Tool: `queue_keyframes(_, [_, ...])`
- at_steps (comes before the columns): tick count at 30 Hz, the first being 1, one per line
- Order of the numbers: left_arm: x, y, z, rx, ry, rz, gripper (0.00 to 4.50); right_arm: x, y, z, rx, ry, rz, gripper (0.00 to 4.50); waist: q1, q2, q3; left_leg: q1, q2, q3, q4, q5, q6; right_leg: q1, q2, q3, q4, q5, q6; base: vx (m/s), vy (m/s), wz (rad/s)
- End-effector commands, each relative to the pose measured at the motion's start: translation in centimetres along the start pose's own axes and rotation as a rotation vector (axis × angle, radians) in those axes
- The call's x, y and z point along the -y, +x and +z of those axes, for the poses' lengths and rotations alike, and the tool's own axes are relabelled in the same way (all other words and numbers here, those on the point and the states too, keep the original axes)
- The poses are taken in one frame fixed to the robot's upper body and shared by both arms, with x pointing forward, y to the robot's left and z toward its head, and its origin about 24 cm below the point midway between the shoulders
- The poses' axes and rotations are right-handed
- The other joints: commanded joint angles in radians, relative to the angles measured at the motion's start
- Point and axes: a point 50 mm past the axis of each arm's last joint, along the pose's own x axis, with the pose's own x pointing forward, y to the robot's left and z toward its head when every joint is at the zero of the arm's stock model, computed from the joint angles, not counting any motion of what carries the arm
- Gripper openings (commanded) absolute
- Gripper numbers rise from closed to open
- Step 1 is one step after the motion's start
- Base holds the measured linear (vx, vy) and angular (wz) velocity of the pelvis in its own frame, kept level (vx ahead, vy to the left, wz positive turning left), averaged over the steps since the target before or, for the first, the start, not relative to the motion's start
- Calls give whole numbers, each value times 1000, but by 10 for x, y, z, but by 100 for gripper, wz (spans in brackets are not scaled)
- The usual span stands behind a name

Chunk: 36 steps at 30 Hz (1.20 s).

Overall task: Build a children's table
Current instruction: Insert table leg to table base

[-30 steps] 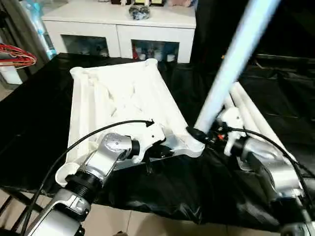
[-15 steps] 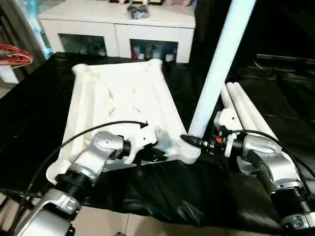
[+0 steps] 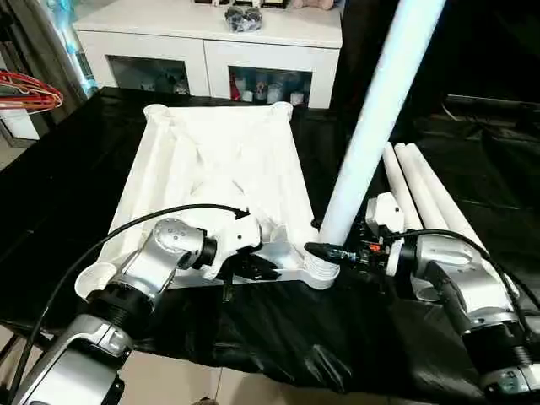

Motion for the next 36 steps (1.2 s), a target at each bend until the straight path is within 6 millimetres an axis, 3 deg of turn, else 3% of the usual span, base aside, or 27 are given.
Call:
queue_keyframes(1, [-15, -8, 19, 43, 33, 112, 0, -6, 5, -40, -131, 136, -58, 187, 0, 0, -42, 12, 59, -25, -85, -355, 7, 29, -82, 49, -91, -420, -195, 0, 0, 0])
queue_keyframes(3, [-18, -7, 22, 51, 17, 152, 0, 3, 8, -41, -140, 132, -161, 187, -5, 1, -39, 15, 57, -27, -85, -388, -7, 25, -82, 46, -95, -475, -185, 0, 0, 0])
queue_keyframes(6, [-24, -6, 25, 41, -5, 239, 0, 15, 14, -42, -157, 119, -293, 187, -25, 1, -35, 14, 52, -38, -87, -439, -27, 24, -84, 37, -109, -600, -130, 0, 0, 0])
queue_keyframes(7, [-27, -6, 27, 38, -16, 289, 0, 19, 17, -41, -158, 118, -340, 187, -26, 7, -37, 14, 52, -39, -86, -442, -29, 24, -85, 37, -108, -599, -127, 0, 0, 0])
queue_keyframes(8, [-30, -5, 30, 43, -40, 346, 0, 23, 21, -42, -155, 132, -398, 187, -37, 4, -36, 9, 51, -40, -86, -451, -30, 23, -83, 35, -109, -602, -123, 0, 0, 0])
queue_keyframes(10, [-34, -4, 35, 53, -72, 407, 0, 27, 27, -42, -148, 152, -452, 187, -38, 4, -37, 11, 48, -41, -84, -459, -27, 21, -82, 31, -116, -618, -112, -23, 11, -9])
queue_keyframes(12, [-40, -1, 44, 79, -139, 545, 0, 30, 39, -44, -135, 202, -545, 187, -44, 5, -37, 8, 50, -41, -85, -441, -26, 22, -83, 31, -112, -576, -132, 0, 0, 0])
queue_keyframes(13, [-41, 0, 46, 81, -154, 576, 0, 30, 42, -45, -137, 211, -563, 187, -42, 0, -39, 12, 48, -38, -83, -438, -17, 20, -80, 30, -116, -566, -133, 0, 0, 0])
queue_keyframes(15, [-40, 5, 51, 102, -183, 613, 0, 31, 47, -48, -149, 247, -605, 187, -43, 3, -38, 9, 48, -34, -83, -427, -4, 20, -78, 32, -114, -528, -148, 0, 0, 0])
queue_keyframes(18, [-38, 12, 56, 121, -205, 631, 0, 31, 53, -54, -170, 295, -649, 187, -45, 5, -43, 4, 49, -30, -84, -394, 8, 25, -76, 34, -105, -432, -183, 0, 0, 0])
queue_keyframes(26, [-32, 19, 57, 103, -200, 621, 0, 30, 64, -51, -143, 289, -682, 187, -42, 7, -49, 2, 50, -22, -82, -323, 34, 32, -74, 39, -92, -297, -224, 0, 0, 0])
queue_keyframes(32, [-29, 20, 59, 106, -163, 590, 0, 33, 67, -43, -81, 288, -690, 187, -44, 7, -49, 1, 51, -22, -82, -316, 40, 34, -74, 38, -92, -298, -229, 0, 0, 0])
queue_keyframes(34, [-27, 21, 59, 106, -151, 575, 0, 34, 67, -40, -56, 296, -692, 257, -45, 6, -48, 1, 52, -21, -83, -316, 41, 33, -73, 38, -93, -300, -226, 0, 0, 0])
queue_keyframes(36, [-26, 20, 58, 102, -147, 564, 0, 36, 67, -37, -37, 297, -690, 262, -45, 7, -51, 0, 53, -22, -83, -299, 41, 36, -75, 38, -90, -281, -235, 0, 0, 0])
